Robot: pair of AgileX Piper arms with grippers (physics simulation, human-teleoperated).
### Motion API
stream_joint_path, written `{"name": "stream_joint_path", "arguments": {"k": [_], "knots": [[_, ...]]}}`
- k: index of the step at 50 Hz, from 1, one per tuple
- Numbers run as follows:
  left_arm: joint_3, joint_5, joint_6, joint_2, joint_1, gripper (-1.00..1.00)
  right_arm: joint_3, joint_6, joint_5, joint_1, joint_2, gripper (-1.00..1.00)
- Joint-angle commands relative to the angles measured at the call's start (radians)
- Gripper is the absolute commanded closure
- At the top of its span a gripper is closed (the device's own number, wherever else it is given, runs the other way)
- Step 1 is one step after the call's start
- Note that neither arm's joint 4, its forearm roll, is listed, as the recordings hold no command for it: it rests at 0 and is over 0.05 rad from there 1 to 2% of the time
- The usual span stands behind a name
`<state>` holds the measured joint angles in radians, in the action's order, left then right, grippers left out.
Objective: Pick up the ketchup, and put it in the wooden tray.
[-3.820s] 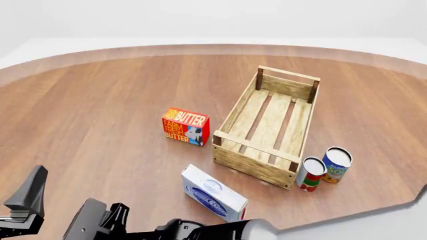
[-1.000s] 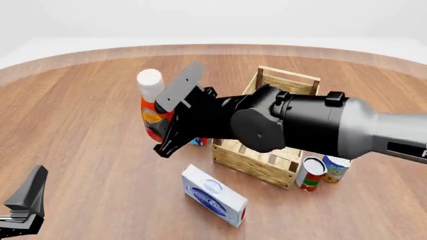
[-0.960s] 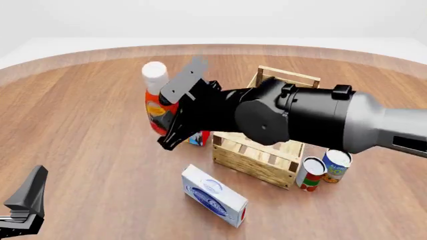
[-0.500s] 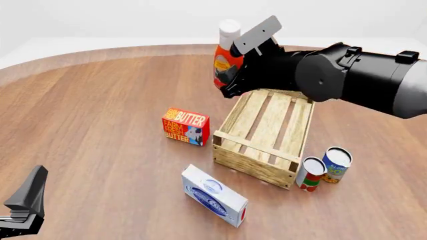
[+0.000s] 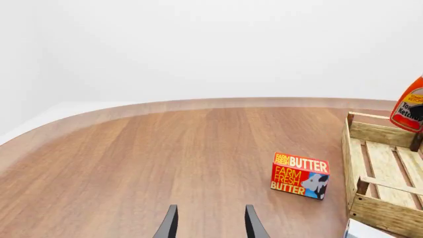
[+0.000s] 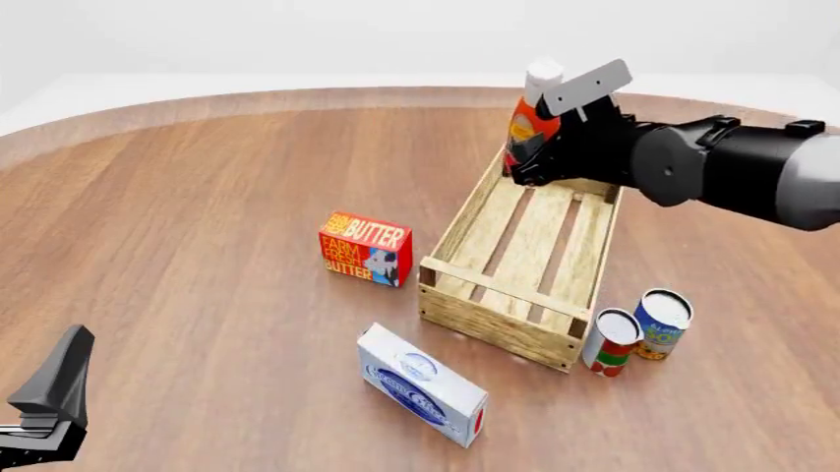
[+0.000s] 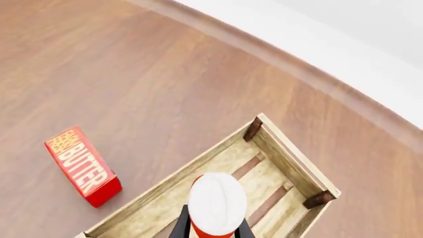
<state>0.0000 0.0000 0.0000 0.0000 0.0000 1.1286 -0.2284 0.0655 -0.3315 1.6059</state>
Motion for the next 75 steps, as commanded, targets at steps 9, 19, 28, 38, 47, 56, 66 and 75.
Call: {"name": "stream_joint_path", "arguments": {"k": [9, 19, 28, 38, 47, 56, 66, 75], "knots": [[0.000, 0.000, 0.000, 0.000, 0.000, -1.00, -0.012, 0.019, -0.103, 0.076, 0.109, 1.00], [0.000, 0.000, 0.000, 0.000, 0.000, -1.00, -0.039, 0.012, -0.178, 0.096, 0.191, 1.00], [0.000, 0.000, 0.000, 0.000, 0.000, -1.00, -0.055, 0.016, -0.225, 0.103, 0.246, 1.00], [0.000, 0.000, 0.000, 0.000, 0.000, -1.00, -0.050, 0.011, -0.234, 0.105, 0.278, 1.00], [0.000, 0.000, 0.000, 0.000, 0.000, -1.00, -0.057, 0.003, -0.244, 0.102, 0.296, 1.00], [0.000, 0.000, 0.000, 0.000, 0.000, -1.00, -0.069, -0.006, -0.257, 0.105, 0.316, 1.00], [0.000, 0.000, 0.000, 0.000, 0.000, -1.00, -0.078, -0.006, -0.273, 0.104, 0.340, 1.00], [0.000, 0.000, 0.000, 0.000, 0.000, -1.00, -0.073, 0.000, -0.278, 0.097, 0.363, 1.00]]}}
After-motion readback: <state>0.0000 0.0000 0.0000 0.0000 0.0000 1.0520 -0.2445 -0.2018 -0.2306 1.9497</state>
